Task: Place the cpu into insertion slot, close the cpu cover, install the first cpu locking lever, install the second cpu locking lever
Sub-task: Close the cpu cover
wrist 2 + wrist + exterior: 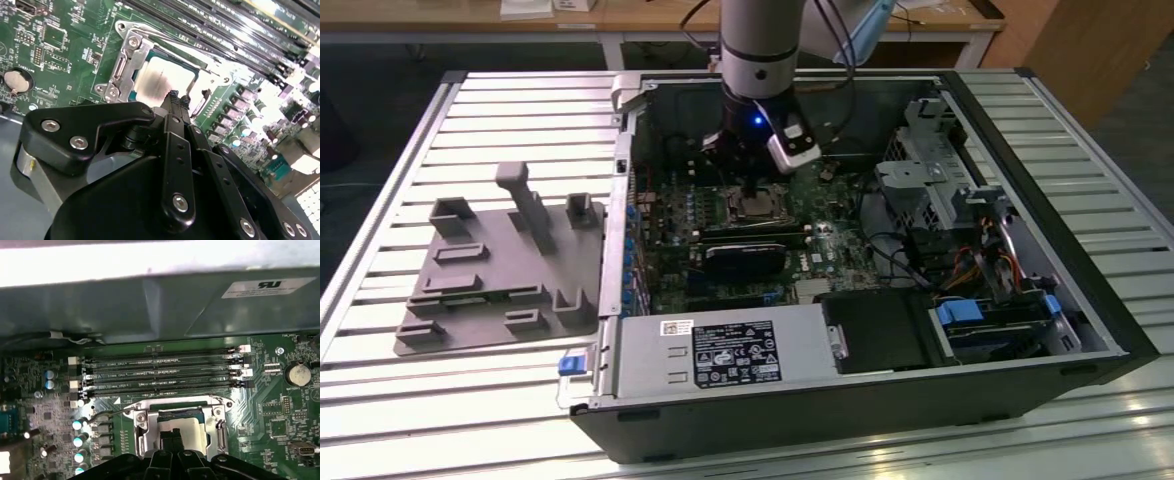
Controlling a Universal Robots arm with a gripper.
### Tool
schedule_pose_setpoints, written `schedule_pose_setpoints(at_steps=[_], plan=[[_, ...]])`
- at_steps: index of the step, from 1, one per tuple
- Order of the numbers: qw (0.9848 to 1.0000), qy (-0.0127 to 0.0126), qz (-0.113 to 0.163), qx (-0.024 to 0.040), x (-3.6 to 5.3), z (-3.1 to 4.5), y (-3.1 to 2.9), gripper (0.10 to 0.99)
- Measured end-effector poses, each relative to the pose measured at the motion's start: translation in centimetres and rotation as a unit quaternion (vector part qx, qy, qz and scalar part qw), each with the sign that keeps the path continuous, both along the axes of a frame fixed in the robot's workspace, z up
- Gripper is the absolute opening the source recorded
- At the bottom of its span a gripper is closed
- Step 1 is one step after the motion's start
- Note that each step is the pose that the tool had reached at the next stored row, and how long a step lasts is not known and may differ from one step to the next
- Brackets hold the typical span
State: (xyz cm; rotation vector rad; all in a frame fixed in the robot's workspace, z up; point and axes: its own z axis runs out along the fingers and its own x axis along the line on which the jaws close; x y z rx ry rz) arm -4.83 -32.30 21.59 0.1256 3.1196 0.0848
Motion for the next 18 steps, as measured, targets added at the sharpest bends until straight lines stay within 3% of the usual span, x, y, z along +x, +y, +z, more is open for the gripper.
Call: schedule_pose_setpoints(at_steps=[3, 5, 12, 18], plan=[[1.0000, -0.0073, 0.006, 0.0000, -0.10, 0.00, -0.22, 0.106], [0.9999, -0.0096, 0.006, -0.0002, -0.15, 0.00, -0.31, 0.106], [0.9999, -0.0105, -0.001, -0.0002, -0.41, -0.19, -0.49, 0.106], [0.9999, -0.0105, -0.006, -0.0002, -1.44, -0.42, -0.49, 0.106]])
